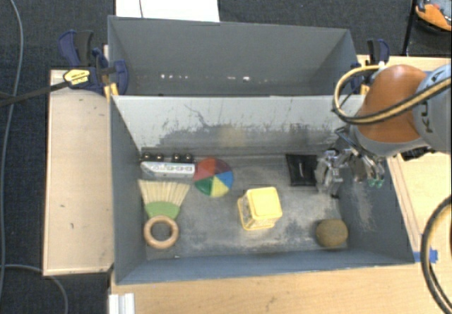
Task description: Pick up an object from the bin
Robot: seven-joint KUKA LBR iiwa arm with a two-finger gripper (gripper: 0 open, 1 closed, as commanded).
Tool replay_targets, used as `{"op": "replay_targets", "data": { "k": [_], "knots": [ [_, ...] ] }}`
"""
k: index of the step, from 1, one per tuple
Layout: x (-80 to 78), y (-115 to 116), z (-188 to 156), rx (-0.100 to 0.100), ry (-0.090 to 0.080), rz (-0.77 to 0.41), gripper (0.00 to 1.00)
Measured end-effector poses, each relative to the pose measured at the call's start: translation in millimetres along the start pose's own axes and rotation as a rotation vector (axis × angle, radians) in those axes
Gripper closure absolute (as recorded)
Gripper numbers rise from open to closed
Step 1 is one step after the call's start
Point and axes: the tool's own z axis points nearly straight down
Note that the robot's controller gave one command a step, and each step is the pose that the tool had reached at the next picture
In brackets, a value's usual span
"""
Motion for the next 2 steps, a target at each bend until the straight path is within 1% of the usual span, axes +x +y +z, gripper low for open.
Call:
{"op": "replay_targets", "data": {
  "k": [1,2],
  "knots": [
    [23.0,1.5,-26.5,-0.003,0.007,-0.098,1.0],
    [24.9,39.5,-36.5,0.004,-0.005,-0.217,1.0]
  ]
}}
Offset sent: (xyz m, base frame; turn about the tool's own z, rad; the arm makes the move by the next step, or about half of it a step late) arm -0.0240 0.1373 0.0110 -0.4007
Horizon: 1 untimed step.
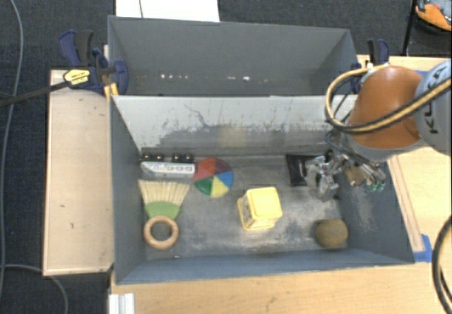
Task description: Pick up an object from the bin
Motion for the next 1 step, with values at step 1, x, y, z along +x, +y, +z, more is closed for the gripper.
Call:
{"op": "replay_targets", "data": {
  "k": [1],
  "knots": [
    [-26.1,-0.1,31.7,-0.005,0.006,0.455,0.0]
  ]
}}
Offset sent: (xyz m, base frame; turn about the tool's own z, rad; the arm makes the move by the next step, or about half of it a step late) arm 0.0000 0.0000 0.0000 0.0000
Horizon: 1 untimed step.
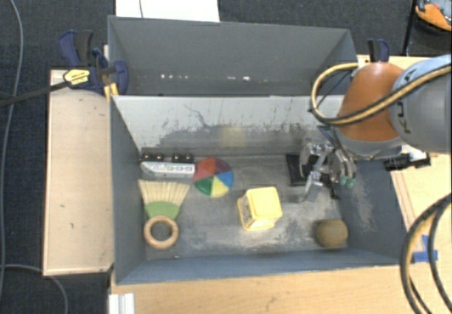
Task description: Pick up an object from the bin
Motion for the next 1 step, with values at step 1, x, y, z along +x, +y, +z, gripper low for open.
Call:
{"op": "replay_targets", "data": {
  "k": [1],
  "knots": [
    [-4.9,-3.5,5.0,0.0,0.002,0.013,1.0]
  ]
}}
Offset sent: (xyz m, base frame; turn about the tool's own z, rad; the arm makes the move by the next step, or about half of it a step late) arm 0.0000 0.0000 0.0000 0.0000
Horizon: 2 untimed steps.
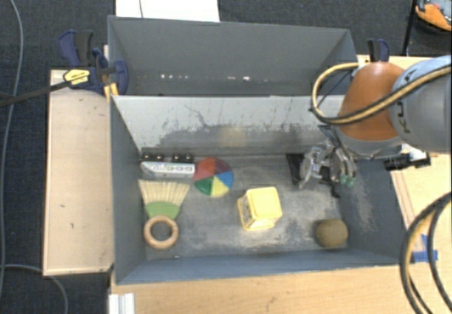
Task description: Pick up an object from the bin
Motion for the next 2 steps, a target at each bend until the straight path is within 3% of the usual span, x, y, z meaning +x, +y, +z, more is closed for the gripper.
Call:
{"op": "replay_targets", "data": {
  "k": [1,2],
  "knots": [
    [0.0,0.1,0.0,0.0,0.0,-0.001,1.0],
    [5.0,2.3,-39.9,0.0,0.008,0.018,1.0]
  ]
}}
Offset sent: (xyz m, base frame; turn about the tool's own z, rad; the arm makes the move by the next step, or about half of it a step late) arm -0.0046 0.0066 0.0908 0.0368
